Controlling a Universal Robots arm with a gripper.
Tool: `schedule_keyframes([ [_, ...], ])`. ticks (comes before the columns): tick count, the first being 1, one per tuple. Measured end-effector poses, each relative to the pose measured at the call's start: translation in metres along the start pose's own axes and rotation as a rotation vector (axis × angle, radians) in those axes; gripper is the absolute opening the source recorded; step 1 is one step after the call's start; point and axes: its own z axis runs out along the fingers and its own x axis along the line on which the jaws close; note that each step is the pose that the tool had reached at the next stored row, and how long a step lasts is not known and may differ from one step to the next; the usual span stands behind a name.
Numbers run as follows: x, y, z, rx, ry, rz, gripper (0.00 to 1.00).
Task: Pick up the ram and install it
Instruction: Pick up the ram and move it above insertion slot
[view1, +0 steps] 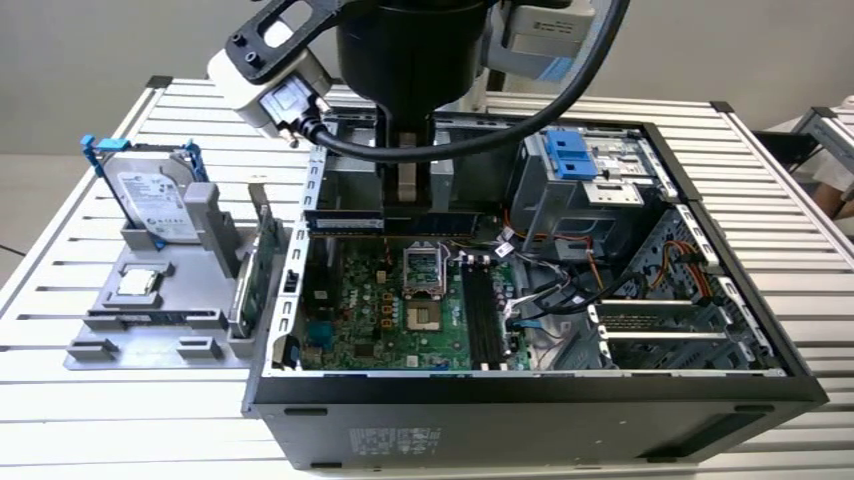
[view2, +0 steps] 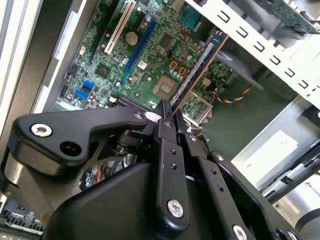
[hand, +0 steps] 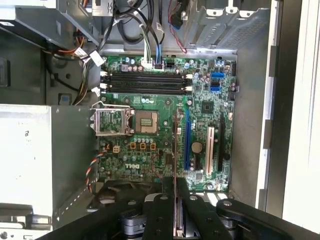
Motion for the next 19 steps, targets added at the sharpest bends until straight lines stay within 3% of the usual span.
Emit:
schedule_keyframes([
  [19, -0.0004, 0.0286, -0.0004, 0.0008, -0.0001, 0.0, 0.0],
])
